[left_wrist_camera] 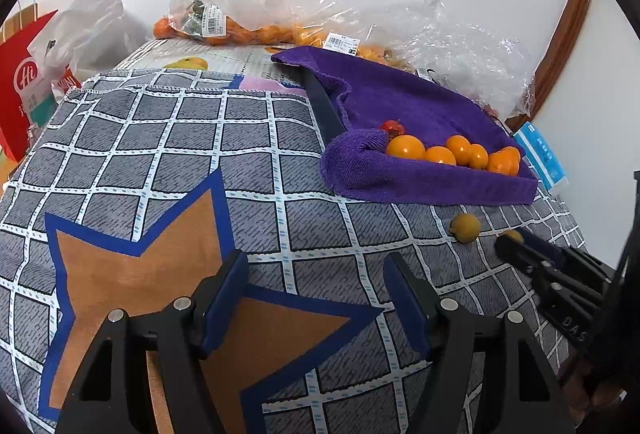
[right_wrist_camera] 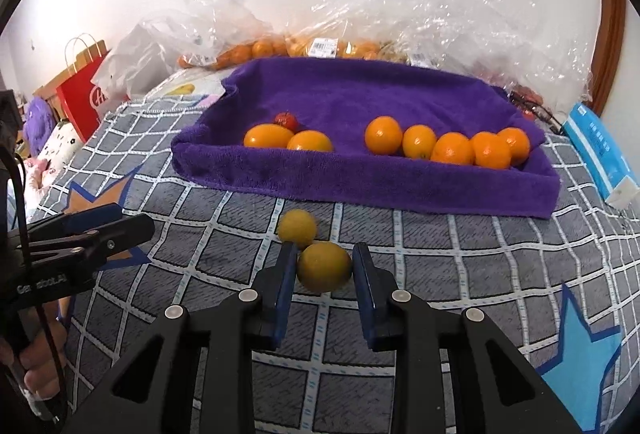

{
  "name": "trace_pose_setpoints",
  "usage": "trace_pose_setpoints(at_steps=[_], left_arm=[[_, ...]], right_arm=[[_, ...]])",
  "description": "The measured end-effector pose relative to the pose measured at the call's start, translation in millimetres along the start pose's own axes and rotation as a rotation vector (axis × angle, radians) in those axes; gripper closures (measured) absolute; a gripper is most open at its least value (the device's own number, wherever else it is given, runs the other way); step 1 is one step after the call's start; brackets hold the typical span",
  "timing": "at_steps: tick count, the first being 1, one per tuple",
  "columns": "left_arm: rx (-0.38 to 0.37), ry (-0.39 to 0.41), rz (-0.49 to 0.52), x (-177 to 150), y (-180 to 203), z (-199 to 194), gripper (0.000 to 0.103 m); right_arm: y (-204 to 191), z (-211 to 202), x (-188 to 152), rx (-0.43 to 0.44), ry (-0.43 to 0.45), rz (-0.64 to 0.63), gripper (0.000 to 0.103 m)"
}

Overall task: Organize fruits
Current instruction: 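Close the right gripper on a small yellow fruit on the bed, then close the left gripper on the other yellow fruit while the right holds its fruit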

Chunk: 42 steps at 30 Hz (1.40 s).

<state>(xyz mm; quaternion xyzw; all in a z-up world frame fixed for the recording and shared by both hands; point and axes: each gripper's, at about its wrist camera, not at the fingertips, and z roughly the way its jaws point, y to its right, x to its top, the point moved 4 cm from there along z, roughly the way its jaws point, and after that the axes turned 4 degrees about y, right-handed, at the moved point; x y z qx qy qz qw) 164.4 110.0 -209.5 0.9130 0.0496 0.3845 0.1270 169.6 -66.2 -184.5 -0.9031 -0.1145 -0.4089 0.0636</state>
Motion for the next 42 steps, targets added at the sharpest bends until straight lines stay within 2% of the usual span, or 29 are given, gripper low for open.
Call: trace_pose_setpoints(at_steps=[10, 15, 20, 22, 34, 40, 42], left_arm=[[-0.005, 0.000, -0.002, -0.5, -1.0, 0.0, 0.035], [0.039, -0.038, 0.038, -3.1, 6.2, -2.4, 0.036], [-0.058, -0.088, -0.029, -1.7, 16.4, -10.1, 0.036], [-0.076, -0.096, -0.026, -0.2, 24.1, -10.4, 0.036], [-0.061, -0.103, 0.086, 18.2, 83.3, 12.4, 0.036], [-0.084, -0.127, 0.144, 13.1, 108.5, 31.3, 0.036], [-0.071, -0.134, 0.164, 10.1, 114.3, 39.0, 0.037]], right_arm=[[31.1, -17.6, 2.2, -0.027, 0.047, 0.050, 0.074], [49.1, -19.6, 1.8, -0.048, 0.059, 0.081, 0.074], [68.7, -18.7, 0.7, -0.073, 0.059, 0.108, 0.074], [76.4, -18.2, 0.4, -0.078, 0.059, 0.122, 0.074], [119.1, -19.1, -4.5, -0.120, 0.067, 0.175, 0.074], [133.9, -17.2, -6.0, -0.132, 0.066, 0.199, 0.074], [136.7, -16.1, -6.7, -0.135, 0.064, 0.203, 0.074]])
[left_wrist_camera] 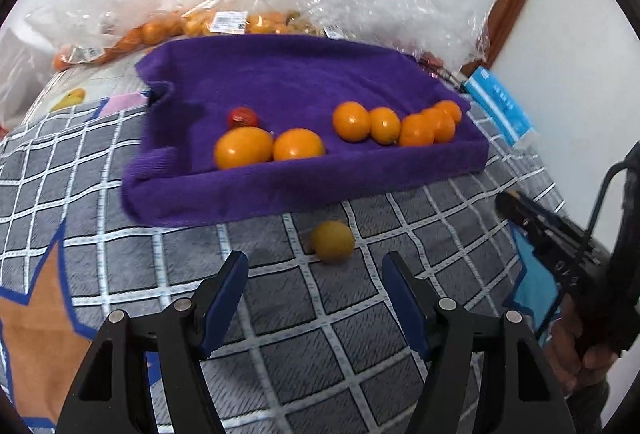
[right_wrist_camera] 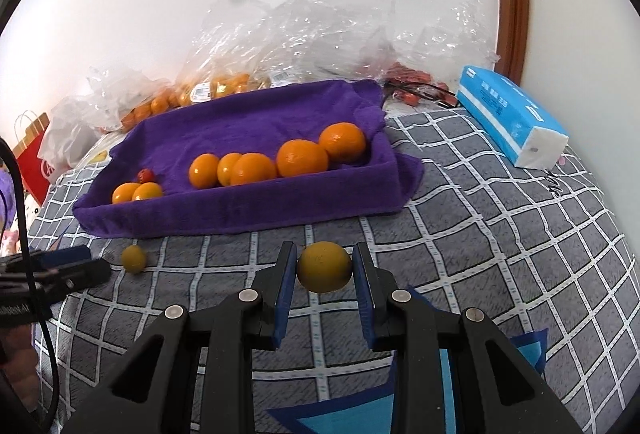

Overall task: Organize fruits
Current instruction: 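Close the left gripper on the other yellow fruit while the right holds its fruit, then carry both small yellow fruits over the purple towel and lower them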

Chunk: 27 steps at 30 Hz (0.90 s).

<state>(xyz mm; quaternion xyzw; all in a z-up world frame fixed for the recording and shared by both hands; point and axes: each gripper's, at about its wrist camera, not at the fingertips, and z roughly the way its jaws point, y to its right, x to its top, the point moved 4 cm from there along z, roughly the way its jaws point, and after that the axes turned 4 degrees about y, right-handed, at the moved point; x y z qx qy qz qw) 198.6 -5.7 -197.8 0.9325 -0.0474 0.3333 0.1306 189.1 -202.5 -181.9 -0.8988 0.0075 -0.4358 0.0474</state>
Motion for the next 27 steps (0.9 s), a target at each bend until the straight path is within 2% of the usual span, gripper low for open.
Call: trace_pose_setpoints(at_steps=[5, 7, 9, 10, 15, 27], left_arm=[[0.031, 0.020, 0.017, -1.9, 5.1, 13.1, 0.046], [0.062, 0.042, 0.029, -2.0, 4.9, 13.2, 0.056], [0.070, 0.051, 0.047, -2.0, 4.9, 13.5, 0.076], [0.061, 0.048, 0.050, -2.0, 4.6, 13.8, 0.079], [0.022, 0.052, 0.005, -4.6, -5.9, 5.4, 0.080], [0.024, 0.077, -0.073, 1.4, -19.0, -23.4, 0.080]], right_arm=[[4.6, 3.1, -0.9, -0.004, -0.004, 0.007, 0.074], [4.9, 4.0, -1.3, -0.008, -0.006, 0.005, 0.074], [4.3, 3.8, -1.6, -0.011, -0.005, 0.001, 0.074], [4.0, 3.6, -1.4, -0.010, -0.004, 0.000, 0.074], [1.2, 2.1, -1.5, 0.002, 0.005, 0.001, 0.074], [-12.0, -13.2, 2.4, 0.025, 0.023, -0.015, 0.074]])
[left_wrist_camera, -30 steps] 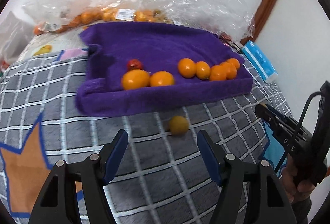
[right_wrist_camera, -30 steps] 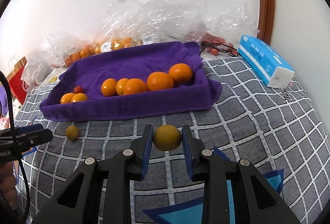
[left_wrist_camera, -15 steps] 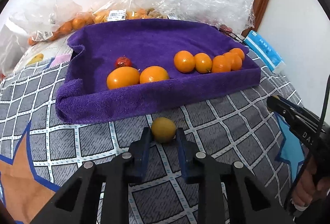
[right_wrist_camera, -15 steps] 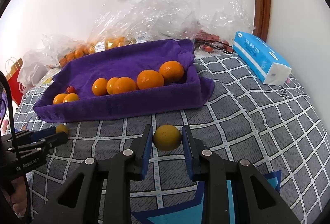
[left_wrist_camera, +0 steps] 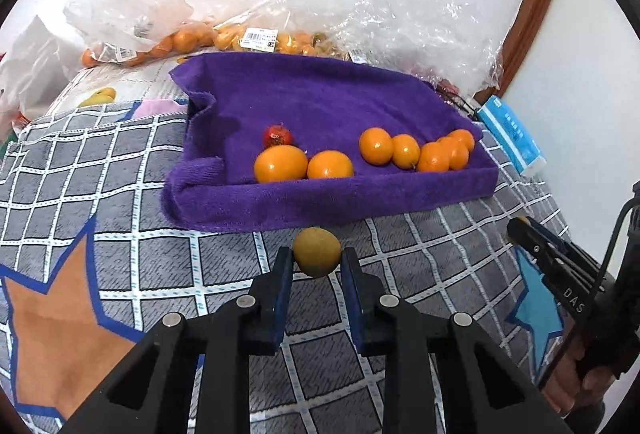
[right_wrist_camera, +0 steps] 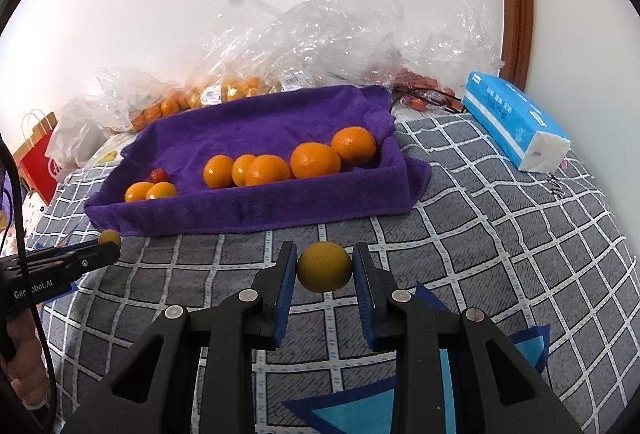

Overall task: Organize fruits
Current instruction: 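Carry both small yellow fruits over the purple towel and lower them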

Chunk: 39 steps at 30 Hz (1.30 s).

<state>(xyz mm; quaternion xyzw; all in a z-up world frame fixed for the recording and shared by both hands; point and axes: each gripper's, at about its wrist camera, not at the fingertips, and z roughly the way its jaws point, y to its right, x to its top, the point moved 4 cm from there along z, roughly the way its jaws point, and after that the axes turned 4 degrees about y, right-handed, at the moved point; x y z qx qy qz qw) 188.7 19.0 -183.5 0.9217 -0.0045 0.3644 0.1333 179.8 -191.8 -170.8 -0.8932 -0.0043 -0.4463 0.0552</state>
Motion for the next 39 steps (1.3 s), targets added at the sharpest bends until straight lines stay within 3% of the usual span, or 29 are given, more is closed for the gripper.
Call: trace_pose_setpoints(at_steps=[20, 39], left_arm=[[0.054, 0.071, -0.023, 28.3, -15.8, -33.8, 0.080], [0.084, 0.083, -0.078, 93.1, -38.3, 16.7, 0.080]], right_arm=[[-31.1, -4.1, 28.3, 0.049, 0.013, -0.028, 0.074], [-34.6, 54.5, 90.6, 0.077, 0.052, -0.064, 0.074]])
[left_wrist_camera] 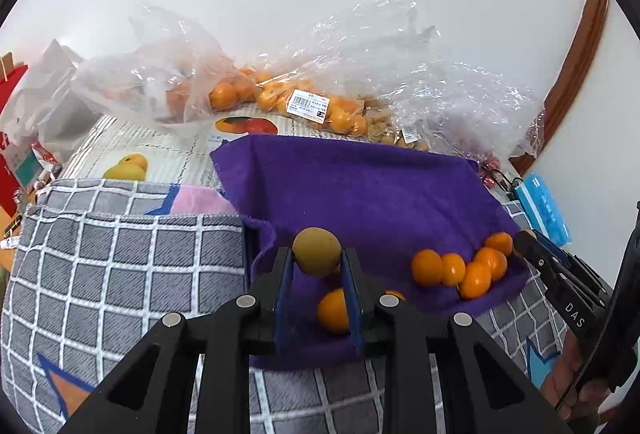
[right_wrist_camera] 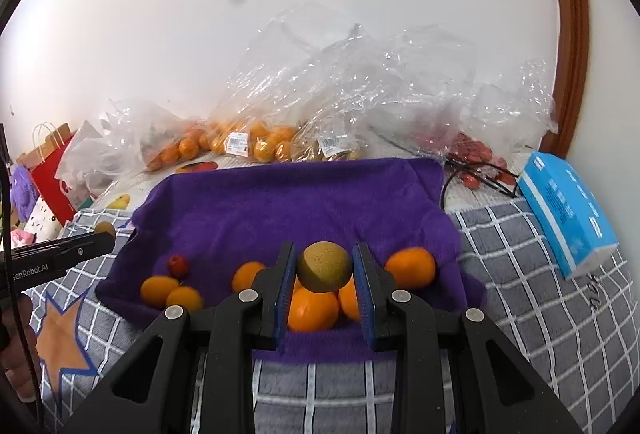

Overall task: Organize fruits
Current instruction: 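Carry both small yellow fruits over the purple towel and lower them, then open the right gripper releasing its yellow fruit while the left releases its fruit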

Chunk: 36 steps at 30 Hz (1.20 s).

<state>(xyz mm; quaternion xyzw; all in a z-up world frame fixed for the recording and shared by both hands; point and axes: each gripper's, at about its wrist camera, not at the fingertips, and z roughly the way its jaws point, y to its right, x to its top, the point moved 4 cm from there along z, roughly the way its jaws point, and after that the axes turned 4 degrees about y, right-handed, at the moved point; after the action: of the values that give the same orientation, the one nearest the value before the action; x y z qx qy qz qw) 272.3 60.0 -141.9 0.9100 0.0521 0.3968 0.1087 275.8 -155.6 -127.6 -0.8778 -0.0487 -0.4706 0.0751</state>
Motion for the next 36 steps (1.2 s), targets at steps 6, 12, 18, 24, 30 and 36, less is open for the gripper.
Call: trace_pose_setpoints(at_steps=[6, 12, 18, 24, 30, 36], left_arm=[[-0.043, -0.022, 0.000, -4.4, 9.0, 17.6, 0.080], [-0.050, -0.040, 0.019, -11.2, 15.7, 33.4, 0.080], [-0.041, -0.056, 0.038, -15.3, 18.9, 42.6, 0.080], [-0.031, -0.068, 0.049, -20.4, 19.8, 47.6, 0.079], [-0.012, -0.073, 0.076, -18.4, 23.3, 48.7, 0.079], [0.015, -0.080, 0.087, -17.7, 21.8, 36.5, 0.072]], right_arm=[[4.1, 29.3, -0.5, -0.004, -0.026, 0.006, 0.074], [7.3, 49.0, -6.2, -0.005, -0.049, 0.029, 0.074], [7.3, 56.9, -10.1, 0.001, -0.058, 0.028, 0.074], [5.1, 62.1, -14.9, -0.001, -0.079, 0.010, 0.074], [6.4, 57.4, -15.9, -0.008, -0.085, 0.011, 0.074], [7.7, 37.3, -13.6, -0.023, -0.084, 0.025, 0.070]])
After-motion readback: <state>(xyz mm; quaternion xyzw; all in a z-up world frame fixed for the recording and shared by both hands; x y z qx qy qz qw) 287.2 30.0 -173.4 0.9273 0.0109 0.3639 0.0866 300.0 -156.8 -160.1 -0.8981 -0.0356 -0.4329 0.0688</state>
